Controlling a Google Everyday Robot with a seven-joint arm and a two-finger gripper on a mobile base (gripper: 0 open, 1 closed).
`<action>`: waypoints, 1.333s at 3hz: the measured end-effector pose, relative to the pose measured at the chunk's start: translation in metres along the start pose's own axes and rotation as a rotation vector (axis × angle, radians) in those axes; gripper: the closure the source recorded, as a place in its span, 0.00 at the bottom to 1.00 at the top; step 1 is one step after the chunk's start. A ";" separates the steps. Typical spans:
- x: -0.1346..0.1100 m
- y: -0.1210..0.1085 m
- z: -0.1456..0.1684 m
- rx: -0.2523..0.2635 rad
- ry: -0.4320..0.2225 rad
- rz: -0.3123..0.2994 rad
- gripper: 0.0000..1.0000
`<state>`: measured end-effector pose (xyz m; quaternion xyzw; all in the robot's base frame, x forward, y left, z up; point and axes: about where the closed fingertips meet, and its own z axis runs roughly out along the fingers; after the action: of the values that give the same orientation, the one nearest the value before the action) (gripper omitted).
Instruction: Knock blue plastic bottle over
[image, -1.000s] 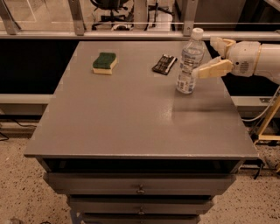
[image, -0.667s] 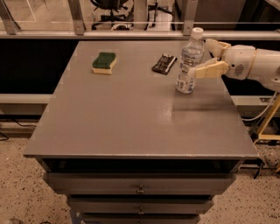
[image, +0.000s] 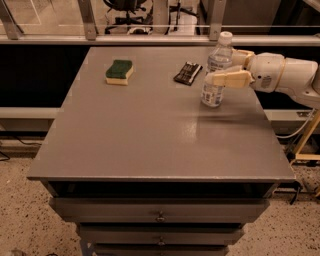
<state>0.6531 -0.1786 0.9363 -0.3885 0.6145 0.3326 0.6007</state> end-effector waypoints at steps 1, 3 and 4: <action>0.000 0.001 0.002 -0.004 -0.001 0.000 0.48; -0.009 0.007 0.011 -0.016 0.032 -0.027 0.95; -0.033 0.020 0.023 -0.023 0.112 -0.086 1.00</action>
Offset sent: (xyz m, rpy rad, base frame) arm 0.0002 0.0024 0.0001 0.0003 0.0000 0.0039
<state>0.6459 -0.1467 0.9662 -0.4393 0.6262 0.2914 0.5745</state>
